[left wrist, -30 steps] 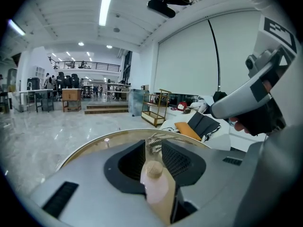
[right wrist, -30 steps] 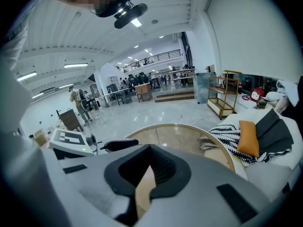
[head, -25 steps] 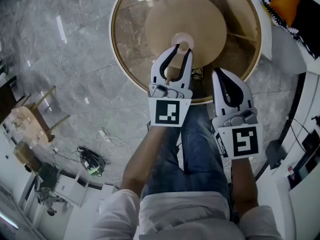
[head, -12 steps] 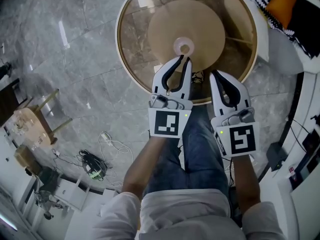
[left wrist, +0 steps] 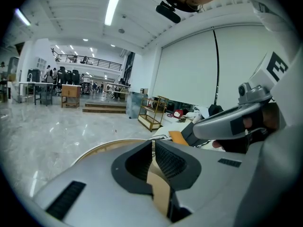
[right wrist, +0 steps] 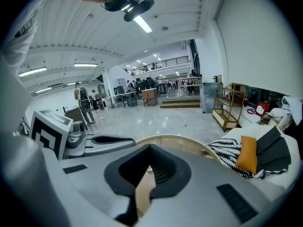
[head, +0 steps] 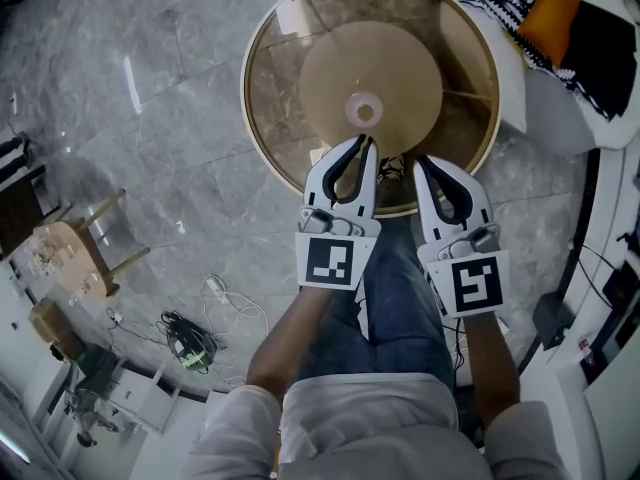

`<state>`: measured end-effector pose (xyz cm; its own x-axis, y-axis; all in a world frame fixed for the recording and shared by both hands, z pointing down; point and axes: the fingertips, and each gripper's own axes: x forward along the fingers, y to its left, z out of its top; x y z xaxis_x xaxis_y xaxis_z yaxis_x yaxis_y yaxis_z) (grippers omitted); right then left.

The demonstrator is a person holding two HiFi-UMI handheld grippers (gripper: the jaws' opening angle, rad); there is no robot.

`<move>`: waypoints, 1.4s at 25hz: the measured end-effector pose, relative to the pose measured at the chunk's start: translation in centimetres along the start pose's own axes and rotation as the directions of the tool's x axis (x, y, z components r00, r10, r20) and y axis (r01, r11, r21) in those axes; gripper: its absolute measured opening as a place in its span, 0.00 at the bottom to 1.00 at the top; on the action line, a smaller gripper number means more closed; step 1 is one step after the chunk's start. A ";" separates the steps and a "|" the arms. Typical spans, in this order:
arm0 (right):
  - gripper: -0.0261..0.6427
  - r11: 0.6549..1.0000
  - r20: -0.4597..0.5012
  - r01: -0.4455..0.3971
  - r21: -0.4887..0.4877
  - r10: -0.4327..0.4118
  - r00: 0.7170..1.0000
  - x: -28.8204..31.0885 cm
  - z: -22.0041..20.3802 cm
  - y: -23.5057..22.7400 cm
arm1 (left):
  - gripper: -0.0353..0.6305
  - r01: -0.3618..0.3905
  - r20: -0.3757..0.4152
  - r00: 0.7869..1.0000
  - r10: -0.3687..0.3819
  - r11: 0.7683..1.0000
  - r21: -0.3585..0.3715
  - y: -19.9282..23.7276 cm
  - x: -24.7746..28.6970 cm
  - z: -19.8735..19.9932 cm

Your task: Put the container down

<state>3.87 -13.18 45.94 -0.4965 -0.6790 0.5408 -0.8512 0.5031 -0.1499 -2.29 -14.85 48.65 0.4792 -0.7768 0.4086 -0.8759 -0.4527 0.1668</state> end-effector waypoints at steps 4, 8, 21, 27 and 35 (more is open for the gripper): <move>0.06 1.000 0.002 -0.003 -0.005 0.003 1.000 -0.8 0.8 0.2 | 0.10 0.012 0.005 1.000 -0.012 1.000 0.006 -0.7 -0.7 1.2; 0.06 1.000 0.013 -0.011 -0.012 0.011 1.000 -1.3 2.1 0.2 | 0.08 0.007 0.006 1.000 -0.007 1.000 0.003 -0.8 -1.3 2.5; 0.06 0.999 0.040 -0.050 0.007 0.050 0.998 -3.3 5.3 1.0 | 0.08 -0.044 -0.011 0.999 0.044 0.999 0.011 -0.5 -4.4 5.8; 0.06 0.995 0.018 -0.096 0.000 0.096 0.995 -4.0 5.9 2.6 | 0.08 -0.023 -0.010 1.000 0.023 1.000 0.000 -0.9 -5.6 7.7; 0.06 0.994 0.031 -0.111 -0.012 0.112 0.993 -6.0 9.1 4.0 | 0.08 0.004 0.006 1.000 -0.004 1.000 0.007 -2.1 -7.5 11.2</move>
<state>1.90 -11.93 34.59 -0.5936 -0.6349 0.4945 -0.7885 0.5817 -0.1996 -3.44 -13.00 35.21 0.4834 -0.7775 0.4023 -0.8735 -0.4591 0.1622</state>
